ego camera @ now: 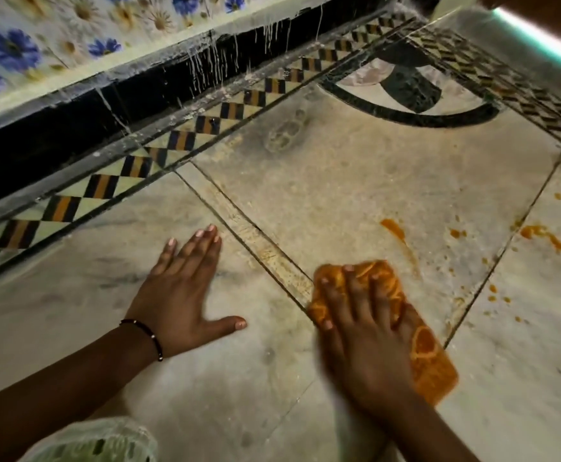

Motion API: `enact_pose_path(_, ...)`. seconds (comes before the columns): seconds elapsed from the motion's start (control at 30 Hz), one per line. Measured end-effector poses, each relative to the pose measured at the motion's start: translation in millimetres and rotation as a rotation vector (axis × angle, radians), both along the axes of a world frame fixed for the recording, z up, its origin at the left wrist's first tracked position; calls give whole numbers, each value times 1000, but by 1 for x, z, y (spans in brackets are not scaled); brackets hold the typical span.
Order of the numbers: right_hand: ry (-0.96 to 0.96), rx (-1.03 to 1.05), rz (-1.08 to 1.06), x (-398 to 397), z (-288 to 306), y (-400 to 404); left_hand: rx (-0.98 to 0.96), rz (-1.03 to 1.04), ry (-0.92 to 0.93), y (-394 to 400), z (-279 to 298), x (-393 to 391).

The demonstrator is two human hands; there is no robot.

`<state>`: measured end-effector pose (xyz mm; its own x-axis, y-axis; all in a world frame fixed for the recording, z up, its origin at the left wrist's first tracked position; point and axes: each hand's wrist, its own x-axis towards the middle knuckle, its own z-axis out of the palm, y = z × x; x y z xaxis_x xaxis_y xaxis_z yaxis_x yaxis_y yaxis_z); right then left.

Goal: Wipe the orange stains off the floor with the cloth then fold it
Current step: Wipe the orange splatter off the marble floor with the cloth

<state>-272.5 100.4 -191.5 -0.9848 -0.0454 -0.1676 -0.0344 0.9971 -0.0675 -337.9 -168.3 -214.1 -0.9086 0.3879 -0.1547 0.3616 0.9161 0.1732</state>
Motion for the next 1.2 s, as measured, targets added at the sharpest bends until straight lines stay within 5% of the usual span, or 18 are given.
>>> enact_pose_path(0.2,-67,-95,286,-100,-1,-51,2,-23,11,-3,-1,0)
enact_pose_path(0.4,-30,-52,-204,-61,-3,63,-20,-9,18,-1,-1,-2)
enact_pose_path(0.5,0,30,-308,11,-6,16,-13,10,22,1,-4,-1)
enact_pose_path(0.6,29,-125,-92,1,-8,-31,-20,7,29,2,-6,-2)
enact_pose_path(0.73,-21,-131,31,-49,-3,19,-7,-10,24,1,-5,1)
enact_pose_path(0.87,11,-64,-264,-7,-7,85,72,29,28,14,6,3)
enact_pose_path(1.0,-84,-51,-494,61,-2,42,133,-183,49,79,14,-5)
enact_pose_path(1.1,25,-94,-369,59,-7,-3,110,-350,30,126,9,-10)
enact_pose_path(1.2,0,-96,-135,21,-5,36,65,-406,60,134,-1,-10)
